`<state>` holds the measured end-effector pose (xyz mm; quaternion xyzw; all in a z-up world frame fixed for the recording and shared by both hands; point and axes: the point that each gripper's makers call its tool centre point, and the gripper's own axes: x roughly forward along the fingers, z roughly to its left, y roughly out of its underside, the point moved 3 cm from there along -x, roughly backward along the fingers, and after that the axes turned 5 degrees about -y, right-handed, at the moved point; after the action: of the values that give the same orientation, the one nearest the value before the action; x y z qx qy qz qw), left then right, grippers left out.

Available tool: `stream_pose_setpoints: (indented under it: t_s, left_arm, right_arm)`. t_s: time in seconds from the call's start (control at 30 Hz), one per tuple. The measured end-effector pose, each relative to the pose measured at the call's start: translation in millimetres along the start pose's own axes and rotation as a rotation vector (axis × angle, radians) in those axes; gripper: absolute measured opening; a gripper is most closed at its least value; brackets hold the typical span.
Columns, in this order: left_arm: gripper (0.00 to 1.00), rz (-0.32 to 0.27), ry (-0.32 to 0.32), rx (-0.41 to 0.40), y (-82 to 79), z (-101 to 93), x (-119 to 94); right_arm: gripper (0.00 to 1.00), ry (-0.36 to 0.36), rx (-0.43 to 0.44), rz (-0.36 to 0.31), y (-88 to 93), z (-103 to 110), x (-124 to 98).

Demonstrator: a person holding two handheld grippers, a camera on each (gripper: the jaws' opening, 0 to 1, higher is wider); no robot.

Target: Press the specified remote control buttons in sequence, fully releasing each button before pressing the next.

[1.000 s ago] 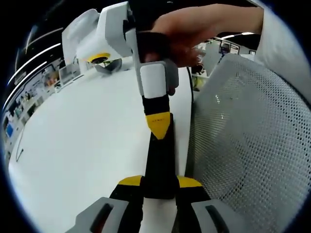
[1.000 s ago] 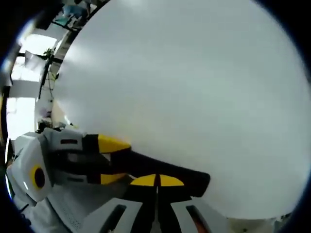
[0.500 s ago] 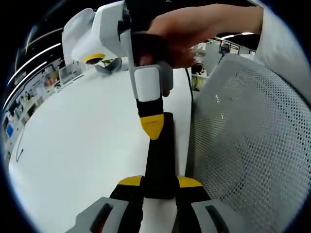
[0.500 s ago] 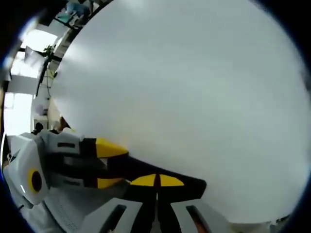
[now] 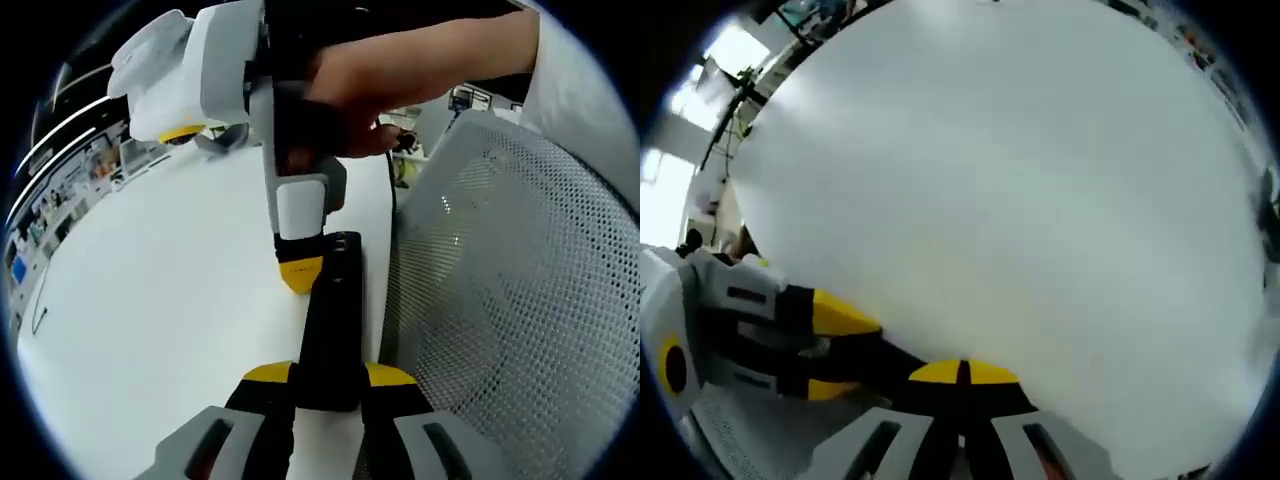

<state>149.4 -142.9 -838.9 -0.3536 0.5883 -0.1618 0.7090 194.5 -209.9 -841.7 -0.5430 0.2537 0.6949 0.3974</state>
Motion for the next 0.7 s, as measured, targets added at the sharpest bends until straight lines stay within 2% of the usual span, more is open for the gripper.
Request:
stream_pose_setpoints:
  t_s: [0.13,0.23,0.3,0.43,0.53,0.7]
  left_arm:
    - [0.24,0.000,-0.003,0.000,-0.4,0.2,0]
    - [0.24,0.000,-0.005,-0.002,-0.4,0.3,0]
    - [0.24,0.002,-0.007,-0.004,-0.6,0.8,0]
    - [0.24,0.005,-0.021,-0.005,-0.9,2.5,1]
    - [0.24,0.008,-0.076,0.042,-1.9,11.2,0]
    - [0.24,0.010,-0.086,0.037,-1.7,12.3,-1]
  right_arm:
    - [0.00,-0.027,0.019,-0.008,0.1,-3,-3]
    - [0.00,-0.086,0.069,-0.071,-3.0,5,-13]
    - [0.00,-0.107,0.088,-0.083,-1.7,6,-19]
    - [0.00,-0.119,0.100,-0.084,2.4,6,-24]
    - [0.00,-0.131,0.112,-0.081,7.0,7,-23]
    - [0.00,-0.139,0.119,-0.076,13.3,10,-23]
